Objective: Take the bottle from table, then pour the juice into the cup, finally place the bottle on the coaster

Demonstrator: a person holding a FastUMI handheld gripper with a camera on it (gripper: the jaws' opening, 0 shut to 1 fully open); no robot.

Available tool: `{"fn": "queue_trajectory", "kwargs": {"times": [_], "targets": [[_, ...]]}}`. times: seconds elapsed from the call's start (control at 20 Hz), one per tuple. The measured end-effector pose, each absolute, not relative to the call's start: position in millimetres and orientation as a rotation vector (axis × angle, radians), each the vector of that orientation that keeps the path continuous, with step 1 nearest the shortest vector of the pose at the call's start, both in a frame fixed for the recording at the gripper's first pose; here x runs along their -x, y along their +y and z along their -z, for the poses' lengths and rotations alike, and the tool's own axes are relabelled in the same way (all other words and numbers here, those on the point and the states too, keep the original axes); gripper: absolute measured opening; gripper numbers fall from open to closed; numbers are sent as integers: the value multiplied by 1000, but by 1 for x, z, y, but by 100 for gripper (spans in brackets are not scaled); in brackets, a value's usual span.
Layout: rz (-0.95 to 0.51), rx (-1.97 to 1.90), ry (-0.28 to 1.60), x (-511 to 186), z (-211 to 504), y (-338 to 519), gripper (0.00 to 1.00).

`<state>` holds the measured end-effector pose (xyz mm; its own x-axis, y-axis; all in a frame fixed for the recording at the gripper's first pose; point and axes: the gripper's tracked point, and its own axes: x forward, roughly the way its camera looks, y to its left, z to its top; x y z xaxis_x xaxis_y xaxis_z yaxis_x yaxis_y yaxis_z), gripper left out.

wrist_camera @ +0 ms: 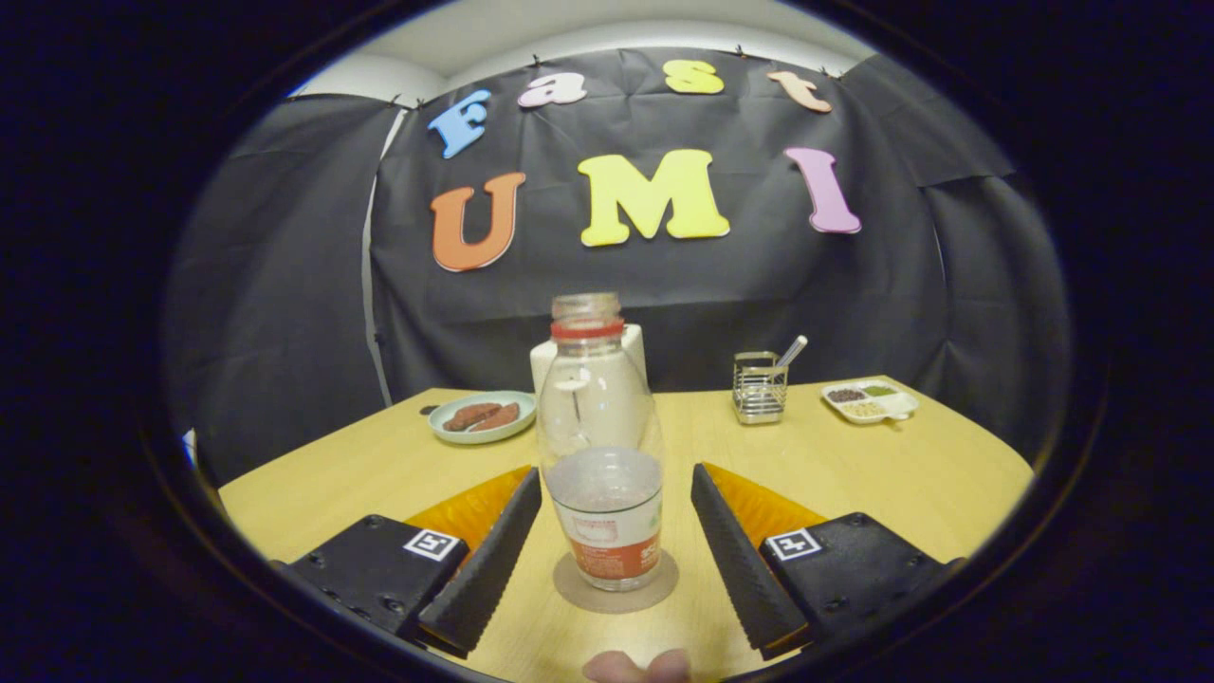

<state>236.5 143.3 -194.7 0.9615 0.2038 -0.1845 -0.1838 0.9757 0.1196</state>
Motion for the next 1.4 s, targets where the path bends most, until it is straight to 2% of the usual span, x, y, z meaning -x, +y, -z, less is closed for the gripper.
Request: {"fn": "queue_trajectory", "kwargs": {"times": [0.35, 0.7, 1.4], "targets": [[-34, -53, 30, -146, 85, 89, 100], [34, -30, -7, -60, 34, 53, 100], [-13, 2, -16, 58, -15, 60, 100]]}}
